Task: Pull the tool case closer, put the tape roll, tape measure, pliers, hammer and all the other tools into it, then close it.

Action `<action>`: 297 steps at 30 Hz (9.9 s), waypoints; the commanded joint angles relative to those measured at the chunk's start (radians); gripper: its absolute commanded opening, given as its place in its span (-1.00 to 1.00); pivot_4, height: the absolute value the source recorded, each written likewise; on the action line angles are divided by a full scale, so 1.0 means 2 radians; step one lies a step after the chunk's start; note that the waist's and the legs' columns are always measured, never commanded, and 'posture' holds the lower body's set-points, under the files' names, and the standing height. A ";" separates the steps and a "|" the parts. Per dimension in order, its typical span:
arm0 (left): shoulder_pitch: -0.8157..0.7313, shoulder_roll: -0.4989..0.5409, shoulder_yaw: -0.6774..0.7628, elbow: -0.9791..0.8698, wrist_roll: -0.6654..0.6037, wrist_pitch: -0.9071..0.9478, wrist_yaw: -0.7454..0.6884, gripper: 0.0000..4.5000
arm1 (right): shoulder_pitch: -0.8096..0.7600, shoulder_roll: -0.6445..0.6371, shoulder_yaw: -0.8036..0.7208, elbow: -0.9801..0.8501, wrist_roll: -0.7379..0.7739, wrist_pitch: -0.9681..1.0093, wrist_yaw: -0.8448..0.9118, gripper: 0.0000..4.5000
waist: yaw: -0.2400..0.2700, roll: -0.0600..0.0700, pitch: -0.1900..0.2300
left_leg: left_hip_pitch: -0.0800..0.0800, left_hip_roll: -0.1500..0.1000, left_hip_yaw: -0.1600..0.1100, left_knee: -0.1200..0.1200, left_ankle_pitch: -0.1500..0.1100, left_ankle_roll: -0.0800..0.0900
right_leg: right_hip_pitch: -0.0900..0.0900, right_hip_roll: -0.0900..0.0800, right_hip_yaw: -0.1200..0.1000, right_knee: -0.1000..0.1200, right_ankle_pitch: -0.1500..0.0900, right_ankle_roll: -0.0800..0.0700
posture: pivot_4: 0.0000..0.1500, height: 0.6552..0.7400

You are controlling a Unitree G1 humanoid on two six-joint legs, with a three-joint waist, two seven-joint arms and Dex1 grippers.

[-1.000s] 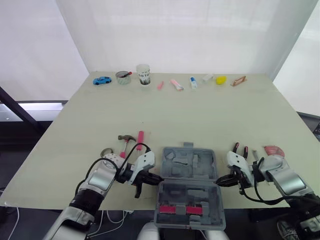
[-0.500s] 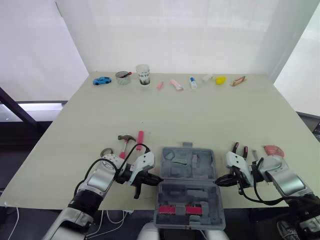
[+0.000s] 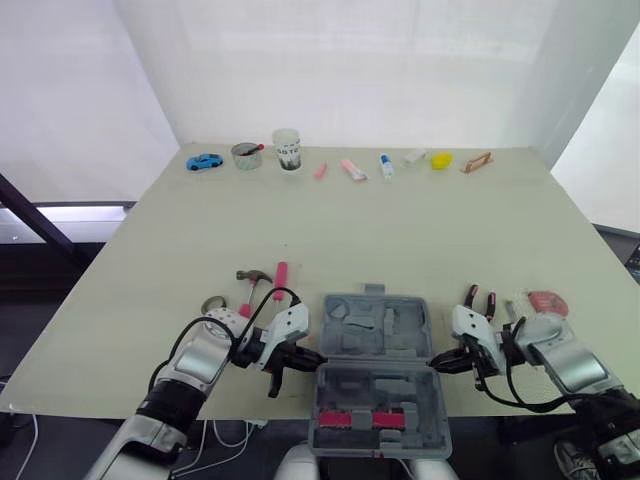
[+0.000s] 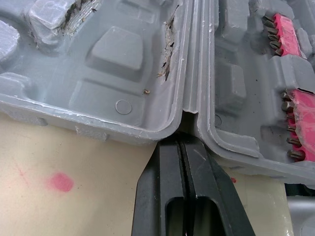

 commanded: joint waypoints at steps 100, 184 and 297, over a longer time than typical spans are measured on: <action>0.321 0.027 0.421 -0.122 -0.276 -0.029 0.163 -0.29 | 0.356 0.044 -0.374 -0.127 0.210 -0.178 -0.210 -0.05 | 0.000 0.000 0.000 | 0.003 0.003 0.002 -0.001 0.000 0.000 | 0.001 -0.001 0.002 -0.001 -0.002 -0.001 | 1.00 1.00; -0.119 0.253 -0.042 0.070 0.249 -0.142 0.023 0.93 | 0.041 0.037 -0.126 -0.195 0.252 -0.081 -0.081 1.00 | 0.001 -0.004 0.002 | -0.001 0.003 0.007 0.000 0.000 0.000 | -0.007 0.004 0.000 0.001 0.002 -0.005 | 1.00 1.00; -0.322 -0.027 -0.160 0.146 0.120 -0.027 -0.109 -0.96 | 0.107 -0.042 -0.229 -0.112 0.253 -0.108 0.005 1.00 | 0.001 -0.004 0.002 | -0.002 0.003 0.002 0.003 0.000 0.000 | -0.006 0.009 0.008 0.004 0.002 -0.003 | 1.00 1.00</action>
